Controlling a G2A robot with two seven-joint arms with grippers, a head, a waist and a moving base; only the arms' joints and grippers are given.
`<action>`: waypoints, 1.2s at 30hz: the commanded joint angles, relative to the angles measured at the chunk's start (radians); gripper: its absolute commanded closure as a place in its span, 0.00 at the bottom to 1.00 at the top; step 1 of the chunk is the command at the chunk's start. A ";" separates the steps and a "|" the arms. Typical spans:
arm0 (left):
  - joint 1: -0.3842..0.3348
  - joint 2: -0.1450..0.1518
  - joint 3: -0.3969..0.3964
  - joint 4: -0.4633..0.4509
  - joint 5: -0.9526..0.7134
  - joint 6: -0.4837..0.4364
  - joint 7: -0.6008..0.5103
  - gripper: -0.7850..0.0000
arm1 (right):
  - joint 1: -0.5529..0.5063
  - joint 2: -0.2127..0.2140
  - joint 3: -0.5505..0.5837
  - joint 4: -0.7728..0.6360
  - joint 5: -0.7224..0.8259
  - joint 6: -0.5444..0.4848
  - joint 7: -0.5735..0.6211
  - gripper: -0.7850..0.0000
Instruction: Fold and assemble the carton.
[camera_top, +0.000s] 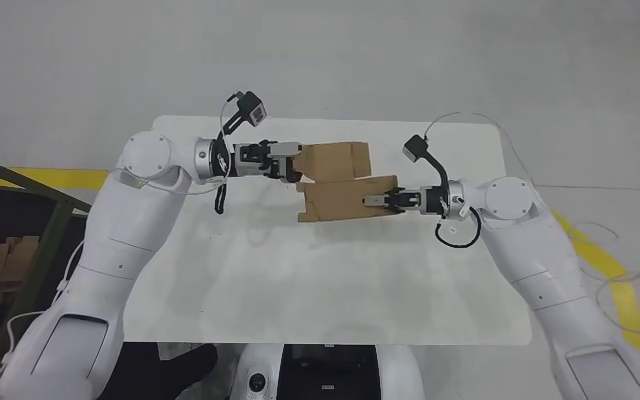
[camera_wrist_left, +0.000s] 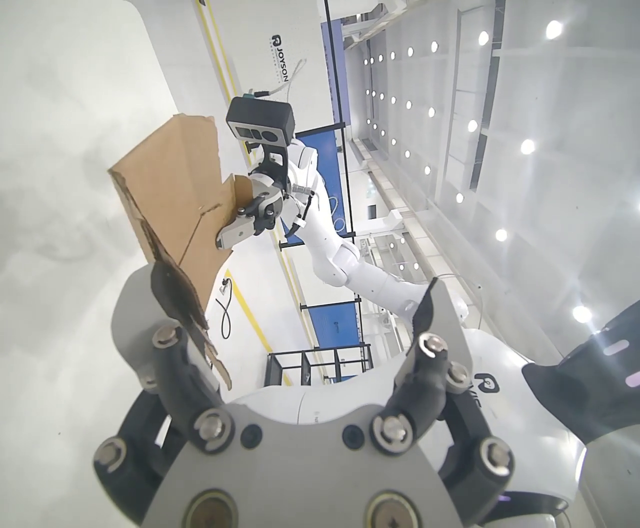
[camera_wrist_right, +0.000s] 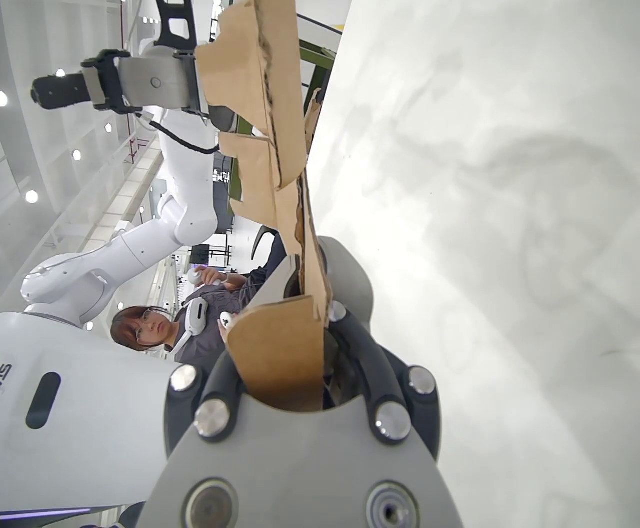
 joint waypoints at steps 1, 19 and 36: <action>0.003 0.001 -0.004 -0.007 0.007 -0.001 0.004 0.00 | 0.002 -0.001 -0.003 0.002 -0.001 0.000 0.000 1.00; -0.001 -0.003 0.010 -0.001 0.048 0.002 0.060 0.00 | 0.007 -0.005 -0.018 -0.017 0.015 -0.001 0.006 1.00; 0.022 0.001 0.008 -0.036 0.147 -0.001 0.120 0.00 | -0.004 0.000 -0.006 -0.035 0.018 0.009 -0.004 1.00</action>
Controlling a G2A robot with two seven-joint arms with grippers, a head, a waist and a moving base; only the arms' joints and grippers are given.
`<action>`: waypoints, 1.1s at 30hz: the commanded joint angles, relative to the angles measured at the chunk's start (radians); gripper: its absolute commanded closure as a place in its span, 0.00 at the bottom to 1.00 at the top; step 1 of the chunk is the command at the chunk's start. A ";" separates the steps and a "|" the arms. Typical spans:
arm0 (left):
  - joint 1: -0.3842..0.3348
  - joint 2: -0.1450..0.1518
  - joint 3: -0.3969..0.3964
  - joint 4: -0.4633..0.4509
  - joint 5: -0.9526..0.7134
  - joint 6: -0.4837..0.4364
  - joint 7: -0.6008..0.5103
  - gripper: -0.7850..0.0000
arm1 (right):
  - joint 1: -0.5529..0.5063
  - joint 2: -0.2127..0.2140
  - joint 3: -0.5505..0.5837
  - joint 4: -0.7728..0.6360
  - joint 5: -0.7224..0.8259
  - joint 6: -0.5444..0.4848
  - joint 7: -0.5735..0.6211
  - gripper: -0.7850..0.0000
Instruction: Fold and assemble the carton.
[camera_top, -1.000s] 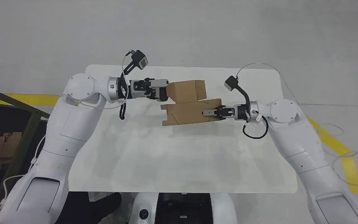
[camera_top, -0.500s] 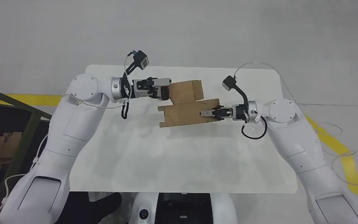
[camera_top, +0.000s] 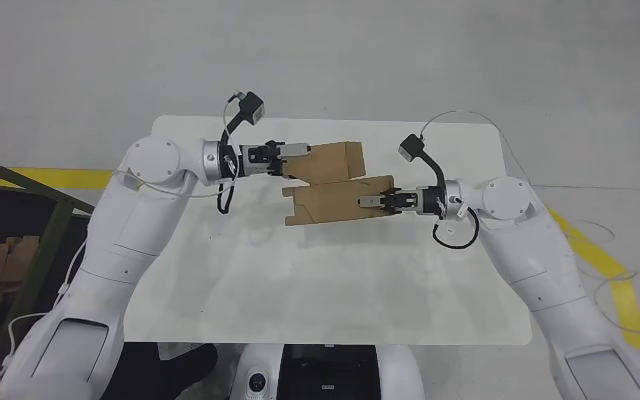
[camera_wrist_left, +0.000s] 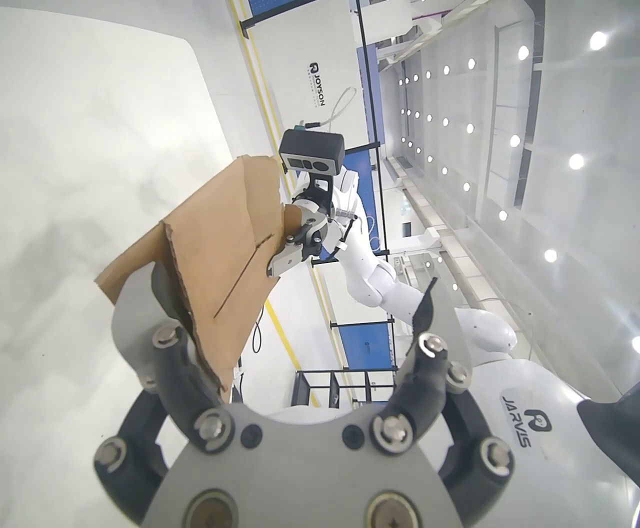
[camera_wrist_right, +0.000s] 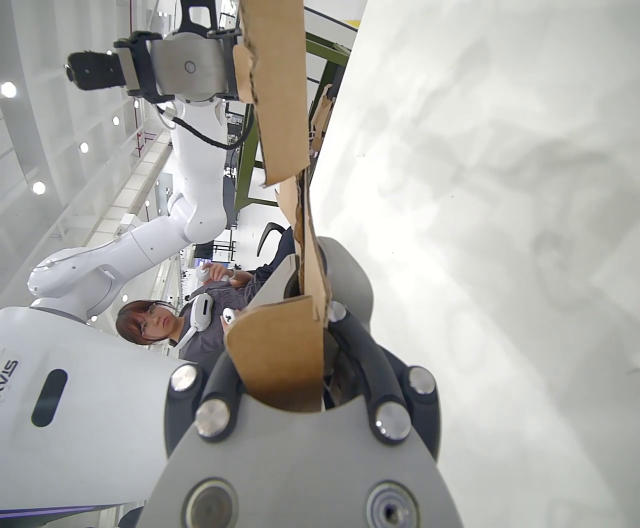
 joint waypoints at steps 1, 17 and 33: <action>0.001 0.000 0.000 -0.001 0.006 0.002 0.005 0.00 | -0.001 0.000 0.001 -0.002 0.000 0.001 0.000 1.00; -0.005 0.000 0.008 0.024 0.040 0.014 0.009 0.61 | -0.003 0.002 0.003 -0.015 -0.001 0.005 -0.004 1.00; -0.002 0.004 0.002 0.024 0.088 0.035 0.025 0.86 | -0.007 0.005 0.008 -0.031 -0.014 0.017 -0.013 1.00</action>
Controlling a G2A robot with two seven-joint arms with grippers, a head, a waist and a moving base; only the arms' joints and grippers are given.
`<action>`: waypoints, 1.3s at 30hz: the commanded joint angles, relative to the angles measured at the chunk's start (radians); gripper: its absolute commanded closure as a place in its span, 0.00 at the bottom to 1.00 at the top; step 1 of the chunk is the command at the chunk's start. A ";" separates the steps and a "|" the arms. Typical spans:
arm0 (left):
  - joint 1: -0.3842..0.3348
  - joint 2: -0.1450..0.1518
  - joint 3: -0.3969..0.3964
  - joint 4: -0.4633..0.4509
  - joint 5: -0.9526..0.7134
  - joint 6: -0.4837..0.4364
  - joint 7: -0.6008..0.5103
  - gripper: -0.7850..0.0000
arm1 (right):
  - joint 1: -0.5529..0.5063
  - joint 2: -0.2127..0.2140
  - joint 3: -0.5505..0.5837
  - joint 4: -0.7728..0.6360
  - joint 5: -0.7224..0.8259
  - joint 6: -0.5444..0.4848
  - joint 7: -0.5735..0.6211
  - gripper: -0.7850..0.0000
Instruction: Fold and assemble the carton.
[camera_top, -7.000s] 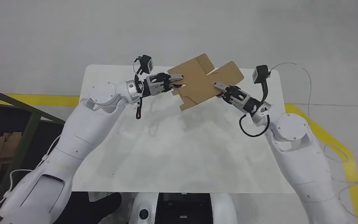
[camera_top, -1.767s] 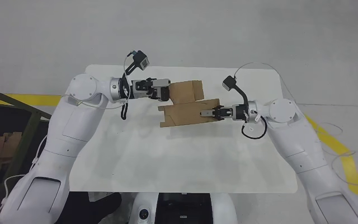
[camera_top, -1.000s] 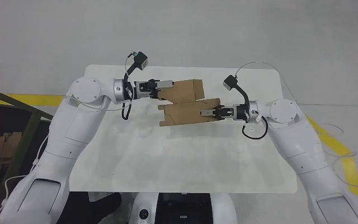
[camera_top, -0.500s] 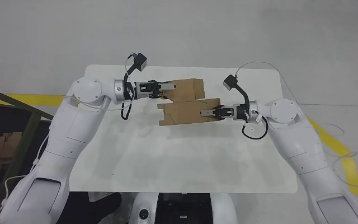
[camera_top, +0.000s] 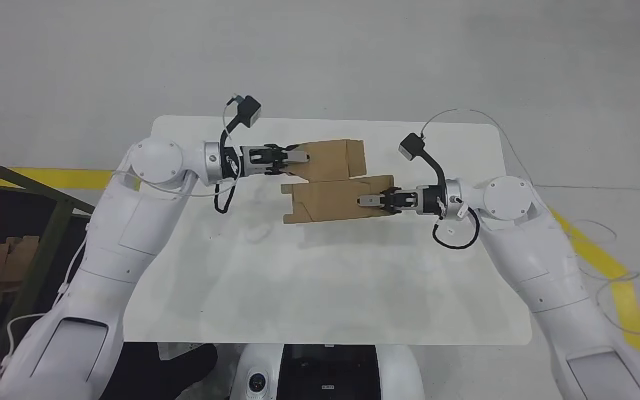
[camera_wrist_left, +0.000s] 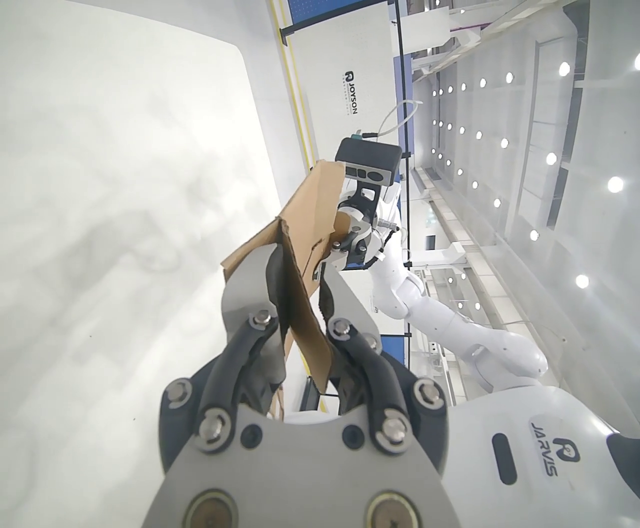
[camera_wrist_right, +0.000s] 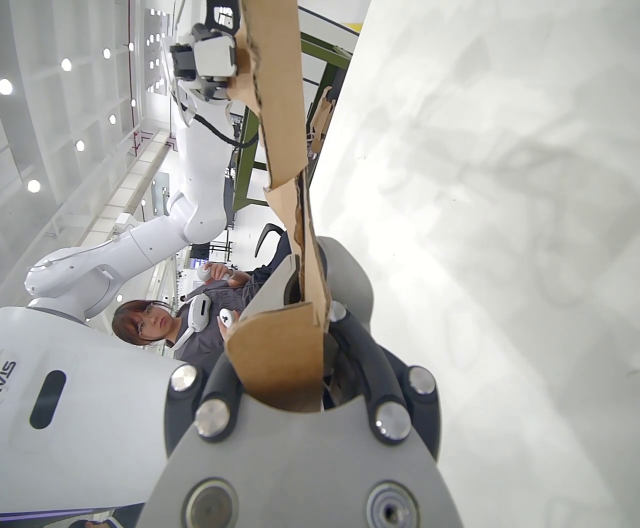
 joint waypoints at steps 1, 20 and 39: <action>0.002 0.001 -0.002 -0.002 0.003 0.002 0.002 0.87 | 0.000 0.000 0.000 -0.001 -0.001 0.003 -0.002 1.00; 0.028 0.008 -0.022 -0.033 0.009 0.015 0.004 0.91 | -0.007 0.003 0.005 -0.014 -0.025 0.028 -0.035 1.00; 0.036 0.011 -0.041 -0.044 -0.015 0.016 0.011 1.00 | -0.009 0.022 0.066 0.024 -0.135 0.042 -0.115 0.00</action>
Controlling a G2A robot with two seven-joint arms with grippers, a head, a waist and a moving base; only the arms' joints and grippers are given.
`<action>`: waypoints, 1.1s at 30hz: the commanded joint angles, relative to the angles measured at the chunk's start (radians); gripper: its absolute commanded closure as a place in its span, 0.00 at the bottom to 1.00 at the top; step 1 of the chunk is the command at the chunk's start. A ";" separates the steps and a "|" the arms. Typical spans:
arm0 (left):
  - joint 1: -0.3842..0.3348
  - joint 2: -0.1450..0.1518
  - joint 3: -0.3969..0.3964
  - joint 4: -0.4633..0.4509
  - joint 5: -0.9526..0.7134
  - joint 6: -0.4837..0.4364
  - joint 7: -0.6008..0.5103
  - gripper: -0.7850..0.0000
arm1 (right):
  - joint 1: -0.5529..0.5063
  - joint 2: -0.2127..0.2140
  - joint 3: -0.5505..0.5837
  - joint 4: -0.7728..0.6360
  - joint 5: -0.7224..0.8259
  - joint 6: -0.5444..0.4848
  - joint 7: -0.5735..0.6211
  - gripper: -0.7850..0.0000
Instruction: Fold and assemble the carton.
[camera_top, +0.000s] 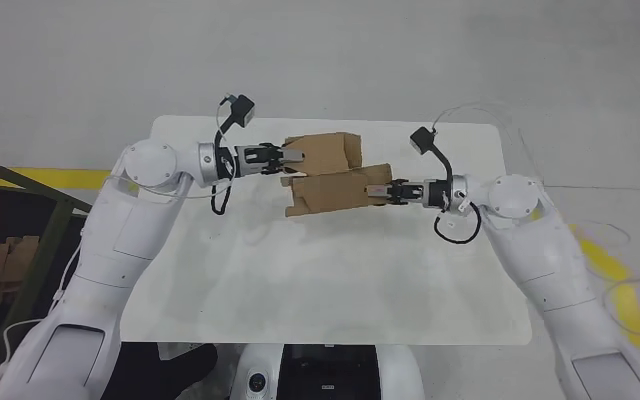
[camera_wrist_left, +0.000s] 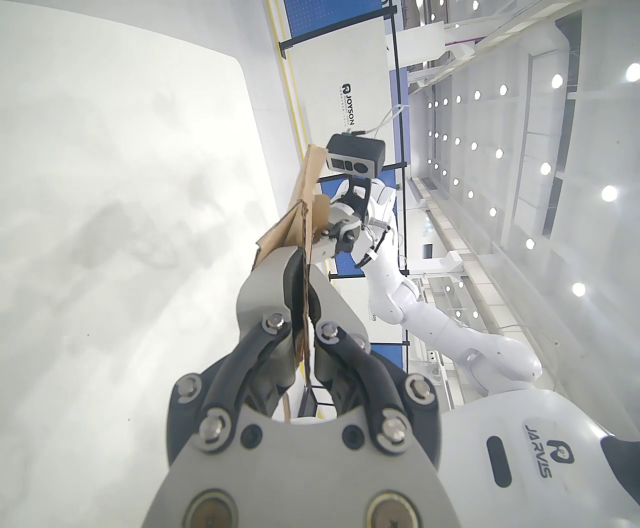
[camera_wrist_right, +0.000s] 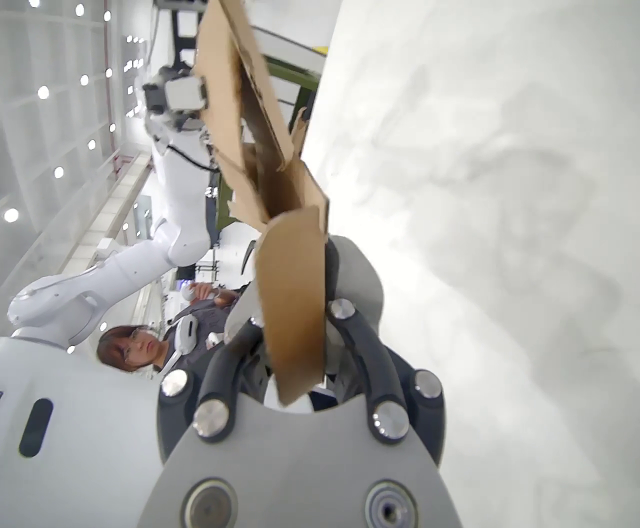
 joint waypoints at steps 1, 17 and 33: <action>0.002 0.001 -0.002 -0.002 -0.003 -0.003 -0.004 1.00 | -0.009 0.008 0.031 0.005 -0.013 -0.010 -0.020 0.00; 0.004 -0.006 0.034 -0.013 -0.012 -0.027 -0.016 1.00 | -0.068 0.019 0.082 -0.147 0.187 -0.188 0.016 0.00; -0.016 -0.017 0.067 -0.007 -0.072 -0.037 -0.062 1.00 | 0.036 -0.033 -0.075 -0.015 0.334 -0.263 0.065 0.00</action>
